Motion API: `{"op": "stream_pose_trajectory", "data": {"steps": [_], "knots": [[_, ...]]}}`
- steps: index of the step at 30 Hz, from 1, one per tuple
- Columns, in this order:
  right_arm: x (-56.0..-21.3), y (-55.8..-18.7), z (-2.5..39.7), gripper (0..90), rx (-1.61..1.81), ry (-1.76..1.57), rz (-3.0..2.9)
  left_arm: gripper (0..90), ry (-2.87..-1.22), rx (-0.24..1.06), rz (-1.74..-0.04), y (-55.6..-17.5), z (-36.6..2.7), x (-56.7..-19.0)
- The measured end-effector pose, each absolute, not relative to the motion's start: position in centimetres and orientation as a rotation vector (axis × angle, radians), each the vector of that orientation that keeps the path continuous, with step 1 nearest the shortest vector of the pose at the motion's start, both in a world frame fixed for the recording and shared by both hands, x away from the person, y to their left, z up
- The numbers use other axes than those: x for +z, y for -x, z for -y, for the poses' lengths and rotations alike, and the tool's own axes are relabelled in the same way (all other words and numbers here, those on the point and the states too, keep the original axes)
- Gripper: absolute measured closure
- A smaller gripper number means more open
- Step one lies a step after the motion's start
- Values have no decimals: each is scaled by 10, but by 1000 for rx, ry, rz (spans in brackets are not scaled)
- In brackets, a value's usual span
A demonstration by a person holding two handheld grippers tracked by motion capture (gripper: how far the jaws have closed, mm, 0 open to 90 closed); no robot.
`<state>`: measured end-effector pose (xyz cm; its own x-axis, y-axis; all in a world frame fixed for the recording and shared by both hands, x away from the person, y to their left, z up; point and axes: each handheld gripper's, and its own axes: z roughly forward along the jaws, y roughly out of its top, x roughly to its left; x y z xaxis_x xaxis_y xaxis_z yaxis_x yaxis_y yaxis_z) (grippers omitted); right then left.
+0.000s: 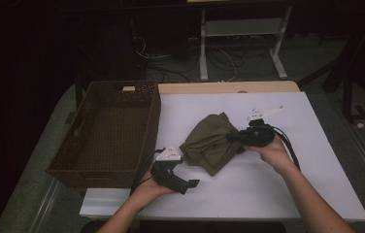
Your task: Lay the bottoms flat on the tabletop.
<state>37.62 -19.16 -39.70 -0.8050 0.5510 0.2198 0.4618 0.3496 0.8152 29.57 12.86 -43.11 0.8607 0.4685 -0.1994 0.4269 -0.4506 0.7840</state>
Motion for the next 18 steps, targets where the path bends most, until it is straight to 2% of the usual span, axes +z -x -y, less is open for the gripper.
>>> {"op": "stream_pose_trajectory", "data": {"steps": [18], "knots": [[-390, -402, 170, 864, 1469, -907, -2494, 1, -2092, 45, -656, -297, -129, -431]]}}
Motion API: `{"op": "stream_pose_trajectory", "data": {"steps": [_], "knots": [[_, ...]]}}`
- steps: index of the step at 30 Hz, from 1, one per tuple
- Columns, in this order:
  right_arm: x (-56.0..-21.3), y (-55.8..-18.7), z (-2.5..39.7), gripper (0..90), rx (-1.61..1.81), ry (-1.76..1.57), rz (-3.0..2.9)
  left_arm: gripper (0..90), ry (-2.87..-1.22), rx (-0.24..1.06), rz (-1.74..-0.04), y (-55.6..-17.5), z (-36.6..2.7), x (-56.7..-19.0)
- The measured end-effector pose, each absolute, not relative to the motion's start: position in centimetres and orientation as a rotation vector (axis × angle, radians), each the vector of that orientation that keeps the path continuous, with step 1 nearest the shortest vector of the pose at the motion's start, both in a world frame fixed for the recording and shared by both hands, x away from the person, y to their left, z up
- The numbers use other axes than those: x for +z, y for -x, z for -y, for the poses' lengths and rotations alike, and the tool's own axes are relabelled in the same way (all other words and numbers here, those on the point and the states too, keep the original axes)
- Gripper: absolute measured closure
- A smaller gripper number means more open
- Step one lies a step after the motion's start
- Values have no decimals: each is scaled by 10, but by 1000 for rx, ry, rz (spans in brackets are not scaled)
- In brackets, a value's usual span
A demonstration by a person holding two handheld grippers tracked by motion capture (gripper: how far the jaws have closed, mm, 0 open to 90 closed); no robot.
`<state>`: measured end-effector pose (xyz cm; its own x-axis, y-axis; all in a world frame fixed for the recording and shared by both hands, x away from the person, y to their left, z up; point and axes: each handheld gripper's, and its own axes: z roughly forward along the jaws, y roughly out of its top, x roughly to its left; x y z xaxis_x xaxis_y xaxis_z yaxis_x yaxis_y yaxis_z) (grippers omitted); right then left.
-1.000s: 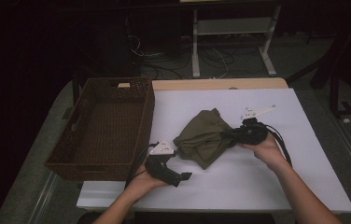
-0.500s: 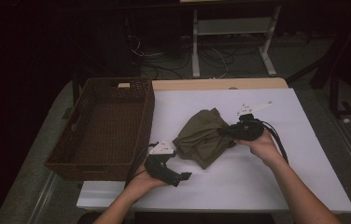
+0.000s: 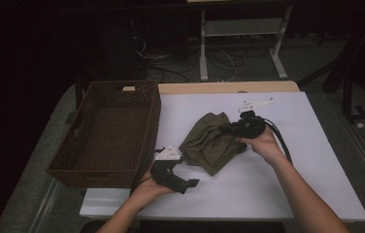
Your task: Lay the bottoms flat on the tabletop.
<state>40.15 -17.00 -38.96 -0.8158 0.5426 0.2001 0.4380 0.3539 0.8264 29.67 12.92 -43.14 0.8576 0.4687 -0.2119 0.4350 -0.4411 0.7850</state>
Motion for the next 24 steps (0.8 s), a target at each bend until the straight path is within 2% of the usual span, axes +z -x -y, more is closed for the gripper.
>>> {"op": "stream_pose_trajectory", "data": {"steps": [24], "knots": [[-390, -436, 116, 865, 1428, -888, -2534, 2, -2069, 28, -663, -297, -131, -430]]}}
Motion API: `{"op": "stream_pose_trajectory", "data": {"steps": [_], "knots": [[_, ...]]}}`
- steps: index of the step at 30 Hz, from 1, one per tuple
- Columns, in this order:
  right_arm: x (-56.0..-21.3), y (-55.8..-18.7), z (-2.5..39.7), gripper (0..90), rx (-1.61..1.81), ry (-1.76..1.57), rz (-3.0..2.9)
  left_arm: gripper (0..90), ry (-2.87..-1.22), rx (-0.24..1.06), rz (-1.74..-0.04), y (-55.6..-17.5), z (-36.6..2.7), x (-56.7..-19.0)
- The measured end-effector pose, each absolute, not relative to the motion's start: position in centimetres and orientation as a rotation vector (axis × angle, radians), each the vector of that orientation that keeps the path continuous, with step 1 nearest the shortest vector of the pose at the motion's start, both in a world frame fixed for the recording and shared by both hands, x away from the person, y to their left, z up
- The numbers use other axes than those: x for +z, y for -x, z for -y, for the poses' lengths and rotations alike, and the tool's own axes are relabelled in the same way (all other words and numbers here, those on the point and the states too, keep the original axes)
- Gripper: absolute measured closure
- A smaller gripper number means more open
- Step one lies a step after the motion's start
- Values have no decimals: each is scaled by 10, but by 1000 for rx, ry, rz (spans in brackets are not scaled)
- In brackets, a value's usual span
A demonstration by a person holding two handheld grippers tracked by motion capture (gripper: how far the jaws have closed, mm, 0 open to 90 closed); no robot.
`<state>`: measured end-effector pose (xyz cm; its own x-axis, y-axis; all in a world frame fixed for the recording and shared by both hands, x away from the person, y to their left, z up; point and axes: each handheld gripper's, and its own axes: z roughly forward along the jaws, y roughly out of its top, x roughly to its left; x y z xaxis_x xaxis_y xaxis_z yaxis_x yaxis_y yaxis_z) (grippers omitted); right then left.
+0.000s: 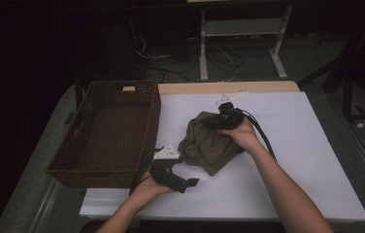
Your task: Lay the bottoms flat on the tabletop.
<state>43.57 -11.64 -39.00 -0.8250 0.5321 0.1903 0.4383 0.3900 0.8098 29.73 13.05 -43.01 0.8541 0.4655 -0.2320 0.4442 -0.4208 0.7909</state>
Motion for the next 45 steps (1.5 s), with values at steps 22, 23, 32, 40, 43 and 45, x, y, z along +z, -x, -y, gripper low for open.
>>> {"op": "stream_pose_trajectory", "data": {"steps": [22, 23, 32, 40, 43, 45], "knots": [[-392, -456, 67, 865, 1451, -856, -2570, 2, -2078, 30, -651, -296, -130, -430], [-392, -456, 64, 864, 1454, -849, -2574, 2, -2078, 30, -651, -296, -130, -430], [-393, -452, 42, 860, 1460, -802, -2613, 2, -2081, 30, -648, -296, -130, -430], [-385, -451, 55, 595, 1496, -902, -2556, 2, -2079, 36, -650, -295, -131, -430], [-380, -449, 66, 534, 1487, -908, -2531, 1, -2076, 37, -652, -295, -131, -430], [-378, -449, 73, 512, 1473, -916, -2530, 1, -2078, 39, -653, -295, -131, -430]]}}
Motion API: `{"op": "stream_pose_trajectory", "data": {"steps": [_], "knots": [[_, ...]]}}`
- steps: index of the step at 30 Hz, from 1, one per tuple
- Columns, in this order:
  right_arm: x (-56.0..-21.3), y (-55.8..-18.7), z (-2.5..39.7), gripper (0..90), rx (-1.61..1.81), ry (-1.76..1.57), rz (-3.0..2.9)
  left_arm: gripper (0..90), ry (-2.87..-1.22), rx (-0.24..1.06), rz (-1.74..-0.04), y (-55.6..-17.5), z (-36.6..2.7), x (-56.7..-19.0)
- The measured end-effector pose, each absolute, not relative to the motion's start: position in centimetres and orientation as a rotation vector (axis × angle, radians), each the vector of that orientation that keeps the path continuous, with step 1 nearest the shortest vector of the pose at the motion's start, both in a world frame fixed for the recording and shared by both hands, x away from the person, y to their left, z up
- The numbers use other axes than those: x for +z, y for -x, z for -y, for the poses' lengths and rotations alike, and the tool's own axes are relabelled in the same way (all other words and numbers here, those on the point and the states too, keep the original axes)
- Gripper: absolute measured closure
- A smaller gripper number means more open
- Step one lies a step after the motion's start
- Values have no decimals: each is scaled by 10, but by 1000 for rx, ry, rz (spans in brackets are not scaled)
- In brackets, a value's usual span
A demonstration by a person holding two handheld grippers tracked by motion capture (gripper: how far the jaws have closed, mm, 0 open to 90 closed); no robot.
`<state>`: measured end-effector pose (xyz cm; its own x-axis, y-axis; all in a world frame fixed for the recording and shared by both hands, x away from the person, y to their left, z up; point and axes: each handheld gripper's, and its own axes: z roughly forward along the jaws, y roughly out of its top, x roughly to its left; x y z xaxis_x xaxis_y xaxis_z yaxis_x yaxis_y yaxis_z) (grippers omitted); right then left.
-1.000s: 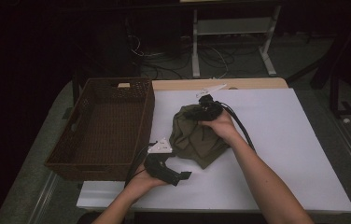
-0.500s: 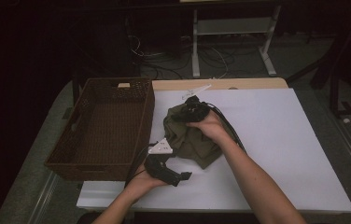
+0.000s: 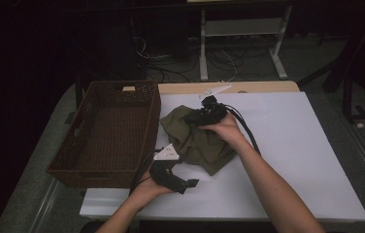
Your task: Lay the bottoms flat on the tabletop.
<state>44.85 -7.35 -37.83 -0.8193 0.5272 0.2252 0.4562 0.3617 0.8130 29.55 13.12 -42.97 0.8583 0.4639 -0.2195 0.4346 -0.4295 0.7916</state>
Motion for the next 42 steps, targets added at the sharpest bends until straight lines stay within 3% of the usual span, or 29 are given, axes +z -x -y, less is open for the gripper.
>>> {"op": "stream_pose_trajectory", "data": {"steps": [28, 42], "knots": [[-381, -418, 165, 390, 1422, -999, -2516, 1, -2085, 45, -669, -297, -132, -431], [-384, -391, 201, 371, 1365, -1032, -2488, 2, -2079, 46, -668, -296, -133, -429]]}}
